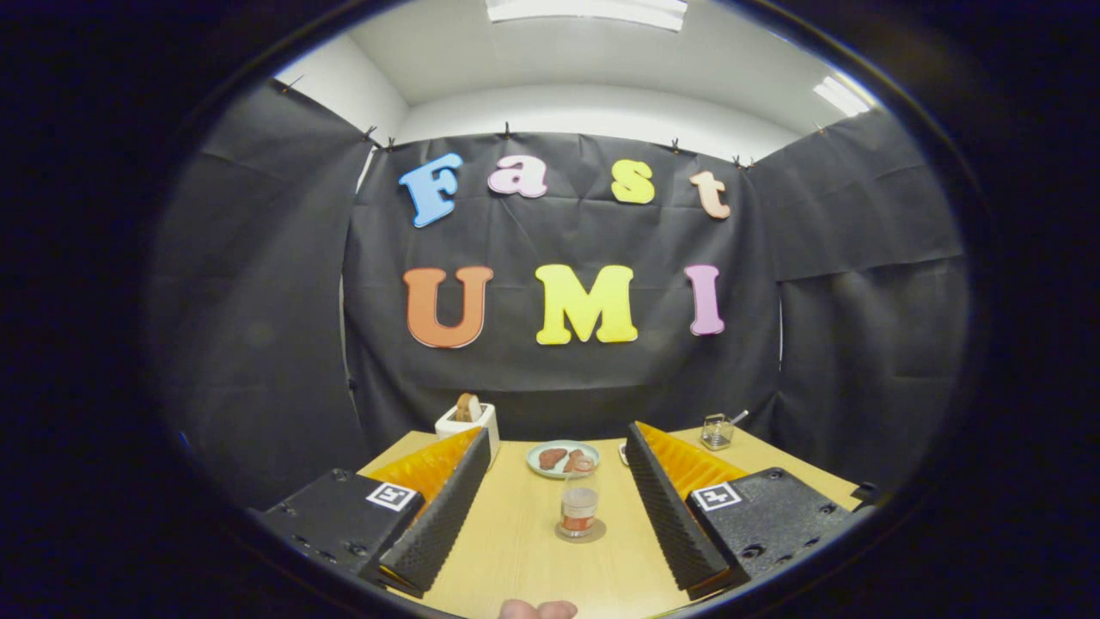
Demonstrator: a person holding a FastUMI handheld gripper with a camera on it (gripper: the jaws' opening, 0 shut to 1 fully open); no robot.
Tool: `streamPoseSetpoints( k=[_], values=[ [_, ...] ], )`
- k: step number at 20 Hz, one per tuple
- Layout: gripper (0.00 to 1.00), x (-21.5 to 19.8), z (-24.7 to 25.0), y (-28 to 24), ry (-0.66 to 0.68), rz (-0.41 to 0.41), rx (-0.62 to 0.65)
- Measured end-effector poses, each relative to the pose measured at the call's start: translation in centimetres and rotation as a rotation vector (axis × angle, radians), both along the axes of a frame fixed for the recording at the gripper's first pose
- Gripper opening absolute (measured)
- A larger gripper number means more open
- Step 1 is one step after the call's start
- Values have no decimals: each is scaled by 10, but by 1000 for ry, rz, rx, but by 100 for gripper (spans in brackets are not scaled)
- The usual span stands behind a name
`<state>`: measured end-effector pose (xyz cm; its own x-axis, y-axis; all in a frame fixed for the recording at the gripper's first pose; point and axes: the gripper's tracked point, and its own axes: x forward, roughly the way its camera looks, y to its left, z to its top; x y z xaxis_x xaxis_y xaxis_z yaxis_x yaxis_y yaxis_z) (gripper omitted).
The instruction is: Take the bottle from table, then pour the juice into the cup, finally place the bottle on the coaster
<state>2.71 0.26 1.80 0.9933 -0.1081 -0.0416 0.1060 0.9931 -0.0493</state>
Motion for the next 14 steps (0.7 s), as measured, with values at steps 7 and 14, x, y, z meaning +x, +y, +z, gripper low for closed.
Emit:
streamPoseSetpoints(
  k=[7,14],
  values=[
    [100,-31,15,11,-37,34,20],
    [100,-37,17,15,-34,49,16]
  ],
)
